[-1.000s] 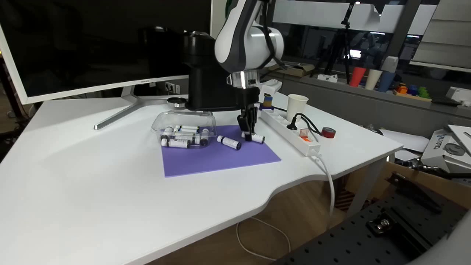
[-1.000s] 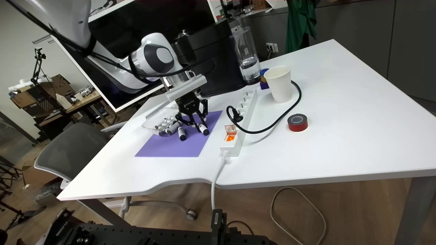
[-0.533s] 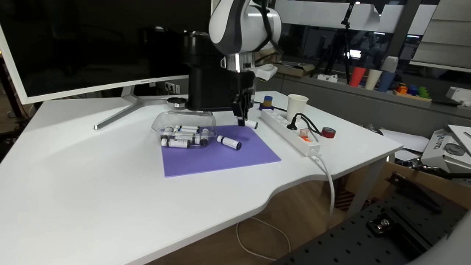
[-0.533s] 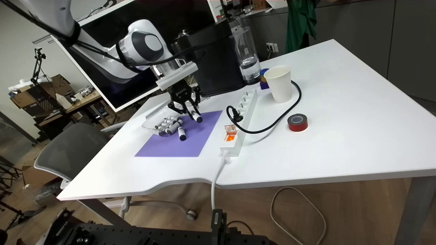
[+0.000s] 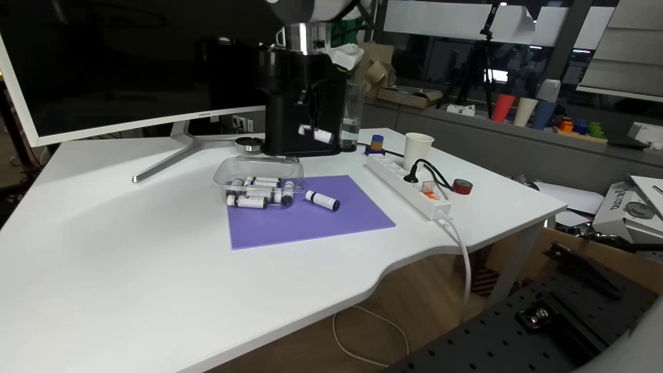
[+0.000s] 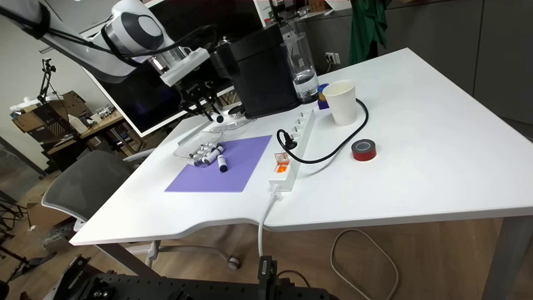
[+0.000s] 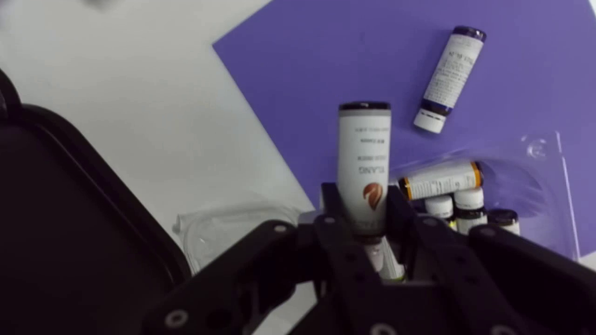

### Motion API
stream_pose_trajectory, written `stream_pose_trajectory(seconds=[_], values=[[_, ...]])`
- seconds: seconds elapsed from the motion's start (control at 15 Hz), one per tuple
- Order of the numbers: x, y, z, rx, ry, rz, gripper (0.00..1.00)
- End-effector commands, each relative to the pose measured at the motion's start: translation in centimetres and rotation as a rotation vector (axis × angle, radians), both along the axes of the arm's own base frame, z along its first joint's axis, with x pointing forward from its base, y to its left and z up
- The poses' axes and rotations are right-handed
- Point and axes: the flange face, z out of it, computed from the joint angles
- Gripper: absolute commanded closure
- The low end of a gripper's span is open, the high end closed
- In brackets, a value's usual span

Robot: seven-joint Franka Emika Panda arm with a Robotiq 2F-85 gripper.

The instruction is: Put one bottle in the bowl

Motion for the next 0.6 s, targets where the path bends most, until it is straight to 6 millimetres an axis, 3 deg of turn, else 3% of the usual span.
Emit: stream_pose_trajectory(seconds=[0.0,0.27,0.53], values=[[0.6,3.8,0.5,0.02,0.004,0.045,0.93],[-0.2,8.1,-1.1,0.056,0.067,0.081,0.93],[-0.5,9.6,-2.9,0.078,0.132,0.079,0.93]])
